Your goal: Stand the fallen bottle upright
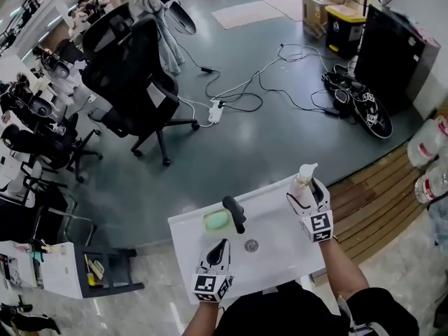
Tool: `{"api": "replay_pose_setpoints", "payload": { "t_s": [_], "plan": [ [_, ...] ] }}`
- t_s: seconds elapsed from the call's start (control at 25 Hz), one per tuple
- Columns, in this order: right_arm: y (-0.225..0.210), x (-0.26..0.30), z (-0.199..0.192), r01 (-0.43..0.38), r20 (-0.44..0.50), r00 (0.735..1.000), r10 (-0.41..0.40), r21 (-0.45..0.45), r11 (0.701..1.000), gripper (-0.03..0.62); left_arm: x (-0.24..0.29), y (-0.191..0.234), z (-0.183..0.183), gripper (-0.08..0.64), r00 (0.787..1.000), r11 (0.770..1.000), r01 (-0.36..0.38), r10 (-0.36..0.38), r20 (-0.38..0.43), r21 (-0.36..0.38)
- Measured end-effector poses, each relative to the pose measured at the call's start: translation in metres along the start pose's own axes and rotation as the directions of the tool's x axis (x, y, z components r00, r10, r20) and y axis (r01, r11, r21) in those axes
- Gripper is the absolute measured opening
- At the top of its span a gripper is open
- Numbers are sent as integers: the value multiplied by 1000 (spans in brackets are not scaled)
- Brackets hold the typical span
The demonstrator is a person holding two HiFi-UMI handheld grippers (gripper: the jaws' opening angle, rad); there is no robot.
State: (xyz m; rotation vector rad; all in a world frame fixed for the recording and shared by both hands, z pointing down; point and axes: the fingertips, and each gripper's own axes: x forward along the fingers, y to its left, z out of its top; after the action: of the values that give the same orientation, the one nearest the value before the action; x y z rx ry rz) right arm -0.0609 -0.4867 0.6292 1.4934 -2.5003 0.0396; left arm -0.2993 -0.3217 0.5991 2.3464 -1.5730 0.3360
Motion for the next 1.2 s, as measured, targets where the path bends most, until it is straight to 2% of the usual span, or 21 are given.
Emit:
{"api": "replay_pose_setpoints", "payload": {
  "t_s": [0.24,0.36,0.48,0.64,0.8,0.96,1.2],
  "plan": [
    [14,-50,22,9,-5,1000,-9,-16,1000,401,-8,4,5,18,1000,1000,17,-17,10,9],
    [26,-67,36,1,19,1000,0,-32,999,363,-10,5,11,18,999,1000,26,-26,20,14],
    [40,-79,63,-23,98,995,29,-65,998,299,-10,3,16,18,999,999,36,-36,31,20],
    [51,-92,76,-27,82,996,32,-66,997,221,-10,-1,19,18,998,998,50,-52,44,29],
    [71,-93,116,-57,233,970,74,-79,995,188,-12,2,24,18,997,999,48,-49,54,22],
    [81,-96,128,-66,253,963,88,-93,993,149,-11,7,39,18,995,1000,22,-21,98,0],
    [90,-95,142,-62,268,960,85,-93,994,78,-15,4,52,18,993,998,38,-43,106,43]
  ]
}}
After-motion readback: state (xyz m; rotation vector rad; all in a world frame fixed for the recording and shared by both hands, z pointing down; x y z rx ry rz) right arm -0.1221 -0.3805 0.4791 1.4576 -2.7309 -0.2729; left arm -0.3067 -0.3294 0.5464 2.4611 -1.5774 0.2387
